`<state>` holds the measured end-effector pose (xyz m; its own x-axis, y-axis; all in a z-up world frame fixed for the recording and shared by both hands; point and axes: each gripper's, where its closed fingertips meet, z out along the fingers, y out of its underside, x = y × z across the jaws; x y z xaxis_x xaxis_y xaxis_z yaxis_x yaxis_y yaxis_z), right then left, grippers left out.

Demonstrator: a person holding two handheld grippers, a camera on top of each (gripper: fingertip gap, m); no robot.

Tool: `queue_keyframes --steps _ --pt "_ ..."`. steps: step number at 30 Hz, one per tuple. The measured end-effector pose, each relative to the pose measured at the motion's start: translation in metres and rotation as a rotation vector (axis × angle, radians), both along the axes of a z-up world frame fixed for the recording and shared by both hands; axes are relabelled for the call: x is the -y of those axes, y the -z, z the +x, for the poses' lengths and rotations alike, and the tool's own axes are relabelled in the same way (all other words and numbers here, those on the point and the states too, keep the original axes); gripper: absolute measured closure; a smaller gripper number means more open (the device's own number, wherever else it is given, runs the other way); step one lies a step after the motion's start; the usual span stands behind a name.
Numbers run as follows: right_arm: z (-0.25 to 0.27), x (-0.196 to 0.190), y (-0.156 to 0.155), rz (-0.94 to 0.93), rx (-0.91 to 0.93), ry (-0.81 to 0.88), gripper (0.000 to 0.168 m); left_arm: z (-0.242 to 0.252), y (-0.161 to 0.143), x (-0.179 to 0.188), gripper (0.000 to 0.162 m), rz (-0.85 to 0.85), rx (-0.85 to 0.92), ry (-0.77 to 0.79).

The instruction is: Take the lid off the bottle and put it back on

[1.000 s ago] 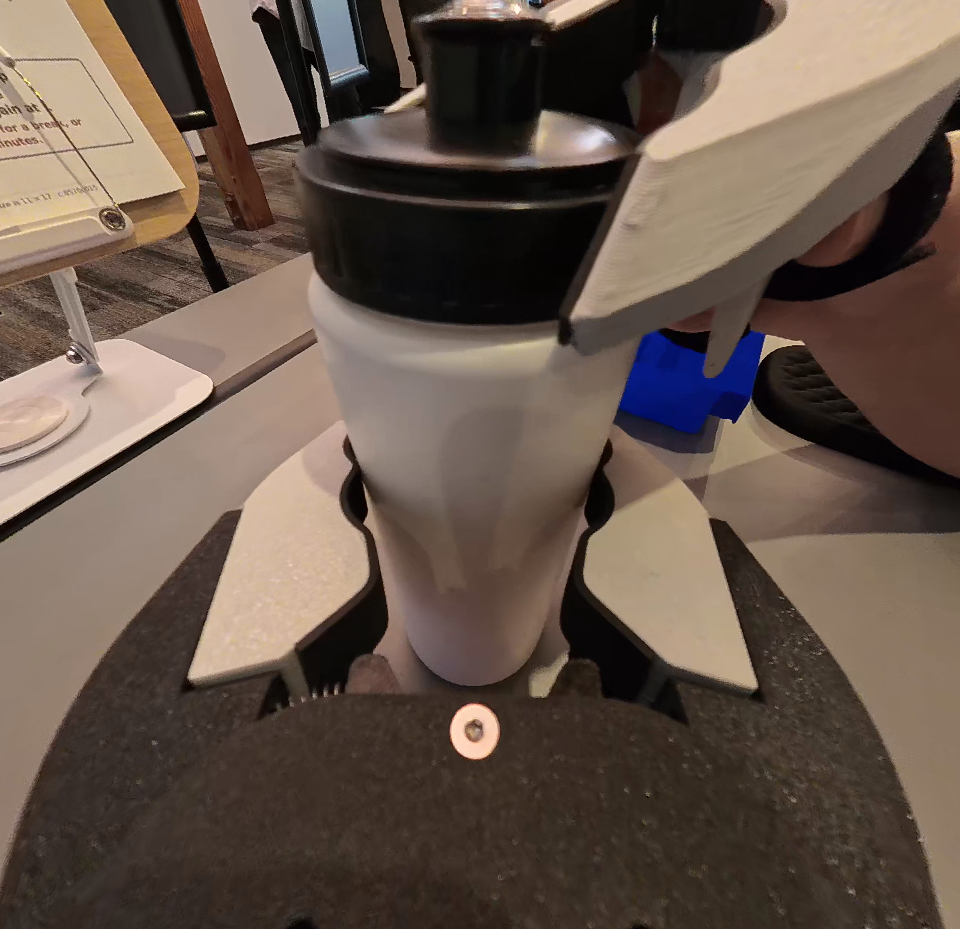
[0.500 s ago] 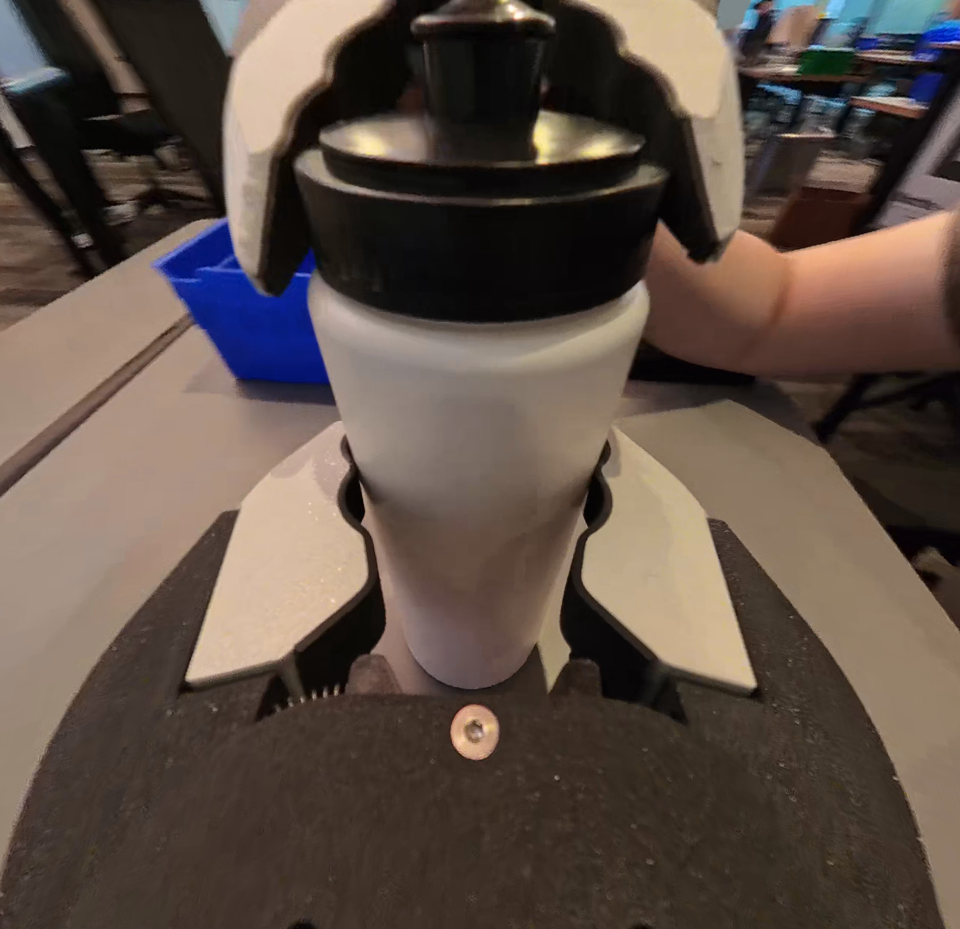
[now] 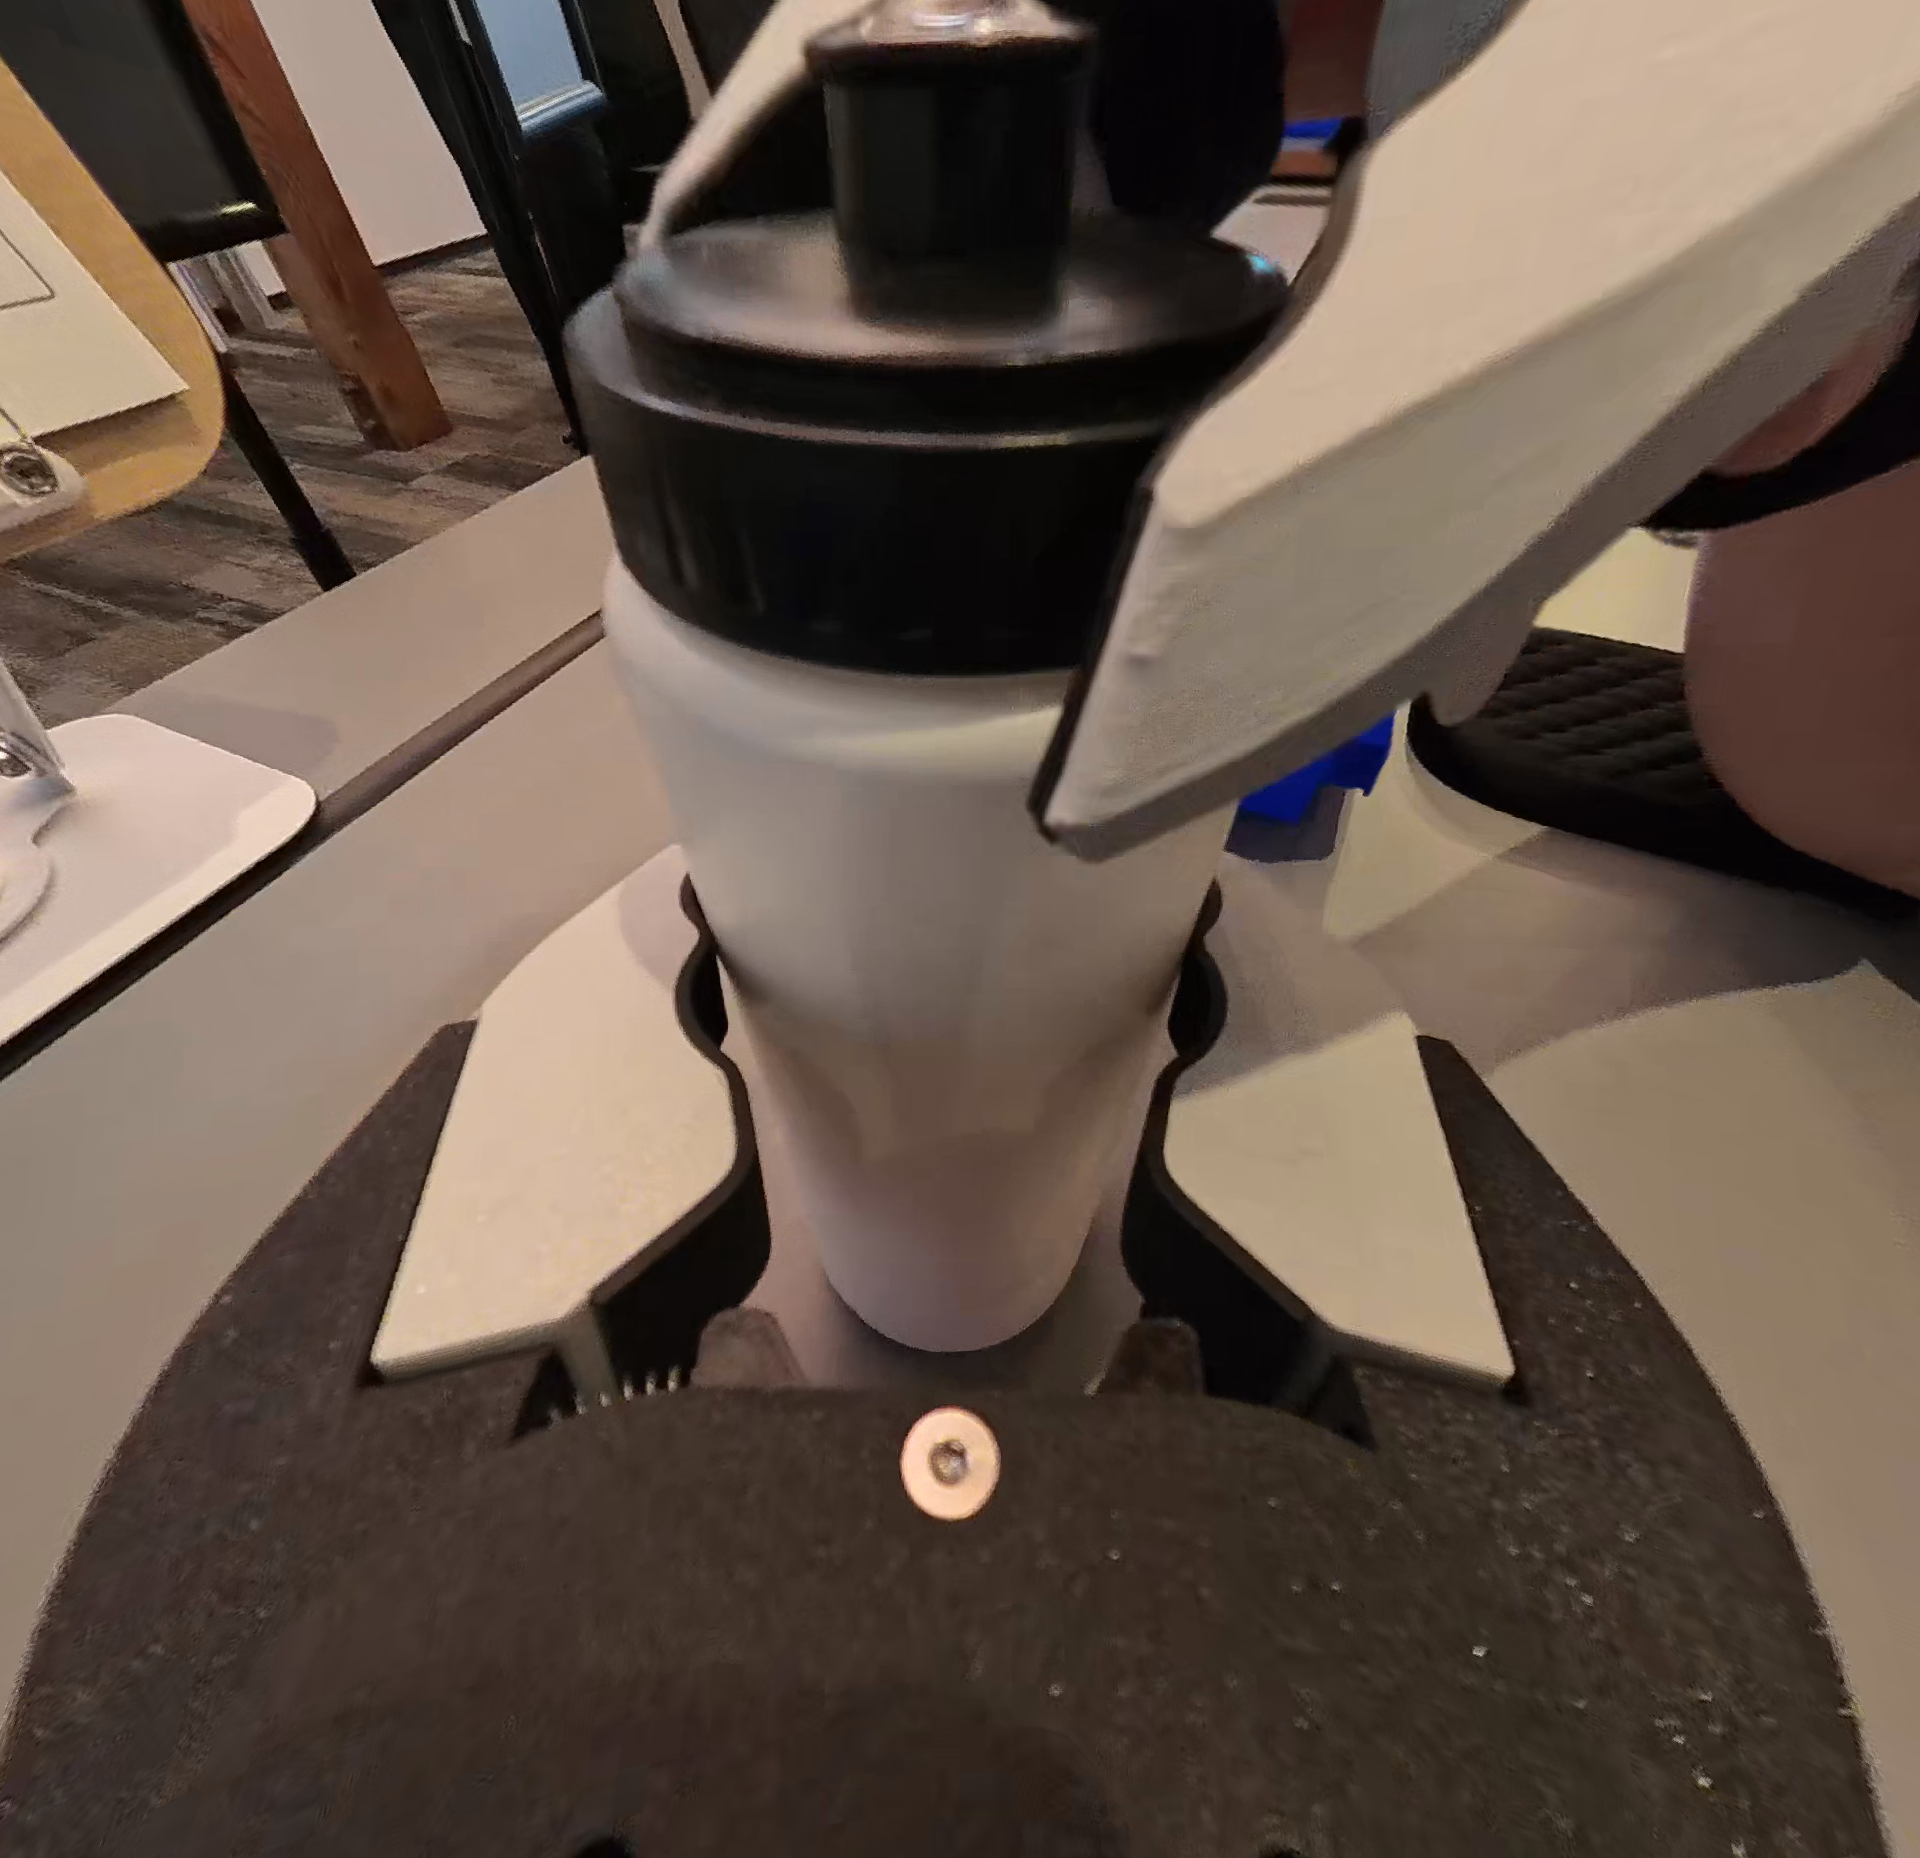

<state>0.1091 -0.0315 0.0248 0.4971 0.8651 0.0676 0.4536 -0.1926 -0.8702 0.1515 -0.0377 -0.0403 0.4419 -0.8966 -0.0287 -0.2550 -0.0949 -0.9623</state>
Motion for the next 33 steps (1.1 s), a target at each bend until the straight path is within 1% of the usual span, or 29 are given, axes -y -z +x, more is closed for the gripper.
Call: queue_keyframes --steps 1,3,4,7,10,11,12,13,15,16,19,21,22,24,25,27,29,31,33 --pt "-0.001 0.003 0.0 -0.019 -0.008 -0.026 0.089 0.0 0.001 0.001 0.077 -0.003 -0.006 0.003" --pt "0.0 0.007 0.001 -0.048 -0.002 -0.09 0.089 0.002 0.001 0.005 0.077 -0.016 -0.001 0.044" --pt "0.001 0.012 0.001 -0.059 0.008 -0.148 0.089 0.004 0.001 0.009 0.077 -0.021 0.0 0.079" --pt "0.005 0.035 0.001 -0.051 0.013 -0.414 0.089 0.01 0.001 0.026 0.077 -0.011 0.001 0.217" --pt "0.012 0.073 -0.001 -0.044 -0.078 -0.756 0.089 0.019 0.001 0.059 0.077 -0.015 0.021 0.438" --pt "0.014 0.083 -0.003 -0.06 -0.12 -0.838 0.089 0.021 0.001 0.07 0.077 -0.018 0.03 0.503" --pt "0.015 0.087 -0.004 -0.077 -0.15 -0.876 0.089 0.023 0.001 0.076 0.077 -0.019 0.033 0.528" --pt "0.014 0.086 -0.005 -0.088 -0.167 -0.876 0.089 0.023 0.001 0.076 0.077 -0.019 0.031 0.524" --pt "0.01 0.073 -0.007 -0.104 -0.176 -0.788 0.089 0.022 0.0 0.067 0.077 -0.032 0.023 0.472" --pt "0.008 0.062 -0.009 -0.1 -0.182 -0.71 0.087 0.02 0.001 0.056 0.077 -0.031 0.019 0.41" --pt "0.007 0.025 -0.022 -0.065 -0.198 -0.41 0.076 0.011 0.001 0.023 0.077 -0.025 0.014 0.197" --pt "0.012 0.007 -0.026 -0.053 -0.177 -0.211 0.076 0.003 0.001 0.007 0.077 -0.017 0.008 0.075" --pt "0.014 0.002 -0.025 -0.031 -0.145 -0.134 0.076 -0.001 0.001 0.002 0.077 -0.015 0.0 0.035" --pt "0.015 -0.001 -0.019 -0.002 -0.068 -0.036 0.077 -0.003 0.001 -0.002 0.077 -0.022 -0.008 -0.008" --pt "0.014 0.0 -0.014 0.001 -0.029 -0.014 0.078 -0.003 0.001 -0.002 0.077 -0.022 -0.011 -0.016" --pt "0.01 0.007 -0.006 -0.01 0.028 -0.04 0.095 -0.003 0.001 -0.001 0.077 -0.016 -0.019 -0.018" --pt "0.011 0.01 -0.005 -0.005 0.049 -0.083 0.095 -0.002 0.002 0.001 0.077 -0.015 -0.025 0.003" --pt "0.014 0.02 -0.004 -0.034 0.06 -0.197 0.095 0.002 0.002 0.01 0.077 -0.018 -0.028 0.083" --pt "0.02 0.037 -0.005 -0.043 0.058 -0.397 0.095 0.009 0.002 0.027 0.077 -0.029 -0.031 0.218"
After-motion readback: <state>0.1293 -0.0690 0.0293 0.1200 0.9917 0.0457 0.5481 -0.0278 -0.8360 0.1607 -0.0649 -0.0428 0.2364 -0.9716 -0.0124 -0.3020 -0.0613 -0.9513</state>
